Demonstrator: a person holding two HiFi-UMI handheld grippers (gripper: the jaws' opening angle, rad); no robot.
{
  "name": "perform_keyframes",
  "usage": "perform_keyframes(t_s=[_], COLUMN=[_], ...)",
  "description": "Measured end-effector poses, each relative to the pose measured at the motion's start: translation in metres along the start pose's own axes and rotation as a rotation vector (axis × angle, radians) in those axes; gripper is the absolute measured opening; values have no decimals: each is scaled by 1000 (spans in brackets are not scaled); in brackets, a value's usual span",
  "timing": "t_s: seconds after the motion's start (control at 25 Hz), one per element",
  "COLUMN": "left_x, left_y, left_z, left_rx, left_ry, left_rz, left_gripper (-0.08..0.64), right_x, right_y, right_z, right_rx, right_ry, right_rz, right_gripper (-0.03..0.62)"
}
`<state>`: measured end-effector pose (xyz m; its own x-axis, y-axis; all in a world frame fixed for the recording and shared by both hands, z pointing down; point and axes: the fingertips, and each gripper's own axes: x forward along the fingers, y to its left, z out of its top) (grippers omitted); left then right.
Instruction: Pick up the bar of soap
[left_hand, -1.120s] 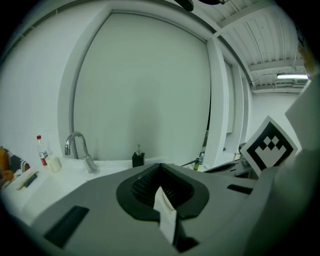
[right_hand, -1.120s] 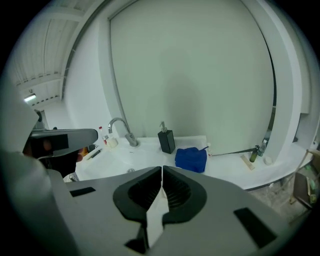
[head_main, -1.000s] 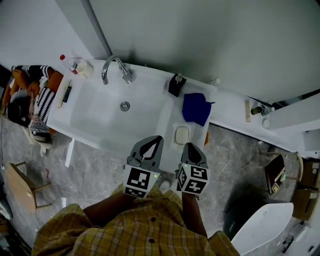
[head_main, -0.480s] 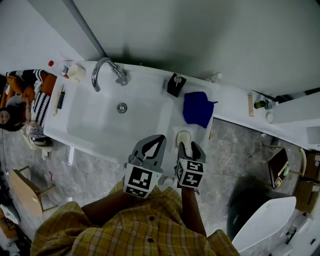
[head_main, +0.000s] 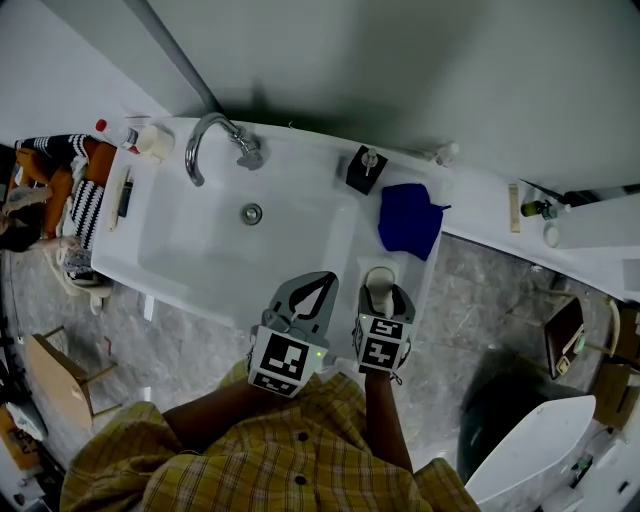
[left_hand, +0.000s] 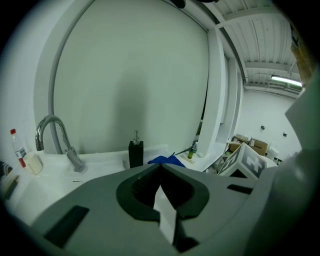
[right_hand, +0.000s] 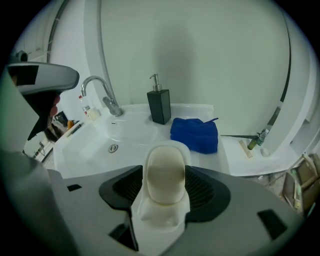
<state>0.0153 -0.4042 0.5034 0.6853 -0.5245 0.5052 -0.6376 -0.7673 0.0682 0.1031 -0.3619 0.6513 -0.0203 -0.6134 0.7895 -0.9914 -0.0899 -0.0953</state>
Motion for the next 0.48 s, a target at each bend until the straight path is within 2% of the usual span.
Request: perform_keyframes(t_s=[0.28, 0.48], left_x=[2, 2], left_y=[14, 20], left_z=[-6, -7], left_rx=[-10, -12], left_ry=[14, 16], left_rz=[10, 11], left_gripper=[12, 12], right_x=[15, 18], right_y=[-2, -2], right_z=[-10, -9], right_rx=[1, -1], right_ry=[59, 61], right_rz=[-39, -53], right_gripper=[256, 256])
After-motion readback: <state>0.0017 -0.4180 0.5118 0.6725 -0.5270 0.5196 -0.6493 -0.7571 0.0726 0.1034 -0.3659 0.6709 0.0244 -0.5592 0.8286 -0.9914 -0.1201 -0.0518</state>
